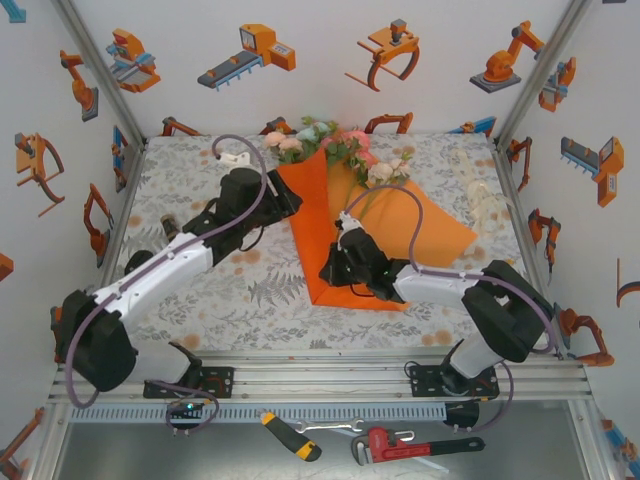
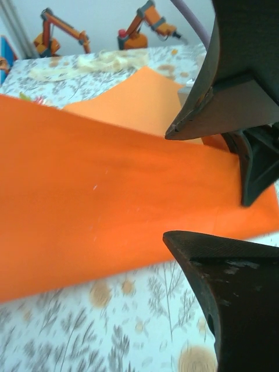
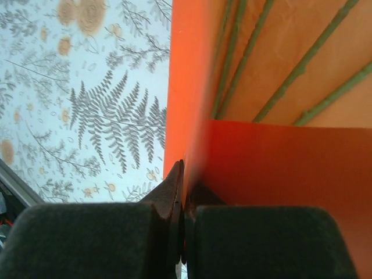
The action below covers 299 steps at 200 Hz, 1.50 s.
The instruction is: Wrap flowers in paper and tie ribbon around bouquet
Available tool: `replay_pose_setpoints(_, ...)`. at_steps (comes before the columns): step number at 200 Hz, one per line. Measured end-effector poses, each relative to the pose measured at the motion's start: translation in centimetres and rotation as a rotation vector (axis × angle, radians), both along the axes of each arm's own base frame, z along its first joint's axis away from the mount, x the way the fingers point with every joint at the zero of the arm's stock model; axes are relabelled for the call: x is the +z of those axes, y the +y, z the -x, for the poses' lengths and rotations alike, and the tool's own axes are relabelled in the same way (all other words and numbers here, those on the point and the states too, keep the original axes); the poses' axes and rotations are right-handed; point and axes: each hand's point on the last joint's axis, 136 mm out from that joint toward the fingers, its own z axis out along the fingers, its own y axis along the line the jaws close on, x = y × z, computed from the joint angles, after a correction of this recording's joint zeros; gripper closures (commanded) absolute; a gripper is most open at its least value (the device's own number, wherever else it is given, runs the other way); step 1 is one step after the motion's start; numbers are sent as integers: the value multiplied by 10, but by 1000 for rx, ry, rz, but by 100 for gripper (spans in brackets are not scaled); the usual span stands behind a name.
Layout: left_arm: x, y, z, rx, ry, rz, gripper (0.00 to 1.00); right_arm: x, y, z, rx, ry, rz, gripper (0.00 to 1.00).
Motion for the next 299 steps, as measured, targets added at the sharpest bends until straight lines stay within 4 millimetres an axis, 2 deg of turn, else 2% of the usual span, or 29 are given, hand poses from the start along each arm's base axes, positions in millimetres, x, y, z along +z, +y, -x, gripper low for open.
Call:
replay_pose_setpoints(18, -8, 14, -1, 38, -16, -63, 44, -6, -4, 3, -4, 17, 16, 93)
replay_pose_setpoints(48, -41, 27, -6, 77, 29, -166, 51, -10, -11, 3, -29, 26, 41, 93)
replay_pose_setpoints(82, -69, 27, -11, 75, 82, -216, 52, 3, -19, 1, -45, 15, 22, 93)
replay_pose_setpoints(106, -76, 25, -13, 73, 94, -224, 52, 11, -27, -2, -68, 16, 18, 91)
replay_pose_setpoints(118, -79, 24, -13, 71, 98, -225, 52, 11, -32, -7, -85, 20, 19, 85)
replay_pose_setpoints(132, -83, 22, -14, 64, 105, -226, 52, 8, -39, -11, -108, 35, 26, 68)
replay_pose_setpoints(138, -85, 21, -15, 62, 108, -226, 52, 6, -41, -13, -115, 42, 27, 65)
replay_pose_setpoints(163, -98, 13, -17, 35, 129, -223, 55, -6, -45, -12, -118, 72, 54, 62)
replay_pose_setpoints(187, -117, 0, -23, -3, 169, -213, 64, -17, -50, -9, -126, 99, 90, 60)
replay_pose_setpoints(207, -132, -20, -37, -30, 201, -176, 69, -22, -57, -10, -147, 106, 120, 51)
replay_pose_setpoints(227, -147, -39, -58, -36, 223, -134, 74, -23, -65, -9, -160, 116, 140, 46)
replay_pose_setpoints(254, -174, -54, -82, -25, 261, -94, 79, -1, -71, -2, -156, 98, 125, 43)
replay_pose_setpoints(280, -195, -57, -91, -9, 297, -88, 79, 48, -71, 7, -138, 21, 26, 43)
replay_pose_setpoints(299, -199, -56, -95, 5, 308, -74, 79, 81, -55, 25, -79, -33, -82, 44)
